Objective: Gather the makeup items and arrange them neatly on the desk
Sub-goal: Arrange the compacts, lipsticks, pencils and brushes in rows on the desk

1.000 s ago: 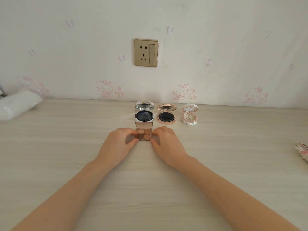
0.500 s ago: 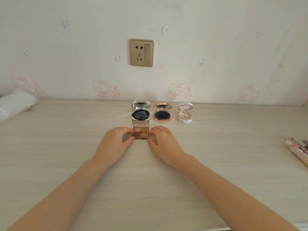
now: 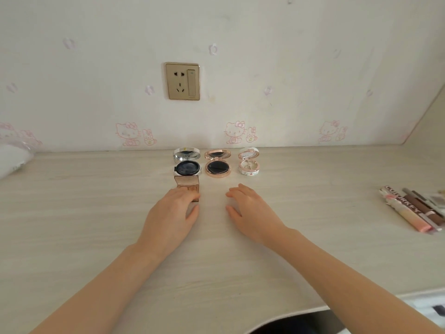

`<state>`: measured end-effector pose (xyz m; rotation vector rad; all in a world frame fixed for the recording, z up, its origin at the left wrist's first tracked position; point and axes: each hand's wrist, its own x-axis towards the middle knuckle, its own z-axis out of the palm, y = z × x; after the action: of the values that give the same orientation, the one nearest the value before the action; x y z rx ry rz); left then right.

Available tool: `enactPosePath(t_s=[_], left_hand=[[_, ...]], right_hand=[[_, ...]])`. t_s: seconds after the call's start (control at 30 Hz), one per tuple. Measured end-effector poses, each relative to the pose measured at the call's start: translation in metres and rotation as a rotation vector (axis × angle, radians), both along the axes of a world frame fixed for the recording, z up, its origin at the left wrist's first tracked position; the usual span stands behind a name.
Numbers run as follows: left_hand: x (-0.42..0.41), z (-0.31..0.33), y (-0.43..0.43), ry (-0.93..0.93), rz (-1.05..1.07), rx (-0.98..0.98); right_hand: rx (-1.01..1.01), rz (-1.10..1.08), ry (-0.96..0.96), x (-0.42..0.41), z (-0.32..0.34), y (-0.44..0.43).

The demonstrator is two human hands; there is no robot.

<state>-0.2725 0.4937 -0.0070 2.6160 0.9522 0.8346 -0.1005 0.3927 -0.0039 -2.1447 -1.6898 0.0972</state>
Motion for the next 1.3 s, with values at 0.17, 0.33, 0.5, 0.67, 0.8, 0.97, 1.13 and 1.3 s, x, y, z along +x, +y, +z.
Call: enactPosePath(t_s=[0.17, 0.33, 0.5, 0.67, 0.8, 0.97, 1.13, 1.3], left_hand=[[0.033, -0.003, -0.032, 0.064, -0.144, 0.009], [0.079, -0.006, -0.06, 0.11, -0.276, 0.008], [0.126, -0.005, -0.094, 0.108, -0.355, -0.018], [0.176, -0.008, -0.128, 0.1, -0.452, -0.034], [0.213, -0.01, -0.152, 0.104, -0.522, -0.038], [0.257, -0.007, -0.173, 0.097, -0.585, -0.063], [0.31, 0.006, -0.187, 0.053, -0.627, -0.103], [0.37, 0.014, -0.197, 0.016, -0.647, -0.138]], right_hand=[[0.011, -0.054, -0.065, 0.024, 0.001, -0.05], [0.049, -0.167, -0.133, 0.058, 0.0, -0.106], [0.097, -0.255, -0.174, 0.095, 0.0, -0.154], [0.121, -0.348, -0.205, 0.13, -0.003, -0.196], [0.142, -0.402, -0.217, 0.156, -0.003, -0.222], [0.161, -0.464, -0.224, 0.187, 0.003, -0.249], [0.128, -0.572, -0.257, 0.225, 0.017, -0.269], [0.054, -0.711, -0.158, 0.27, 0.02, -0.284]])
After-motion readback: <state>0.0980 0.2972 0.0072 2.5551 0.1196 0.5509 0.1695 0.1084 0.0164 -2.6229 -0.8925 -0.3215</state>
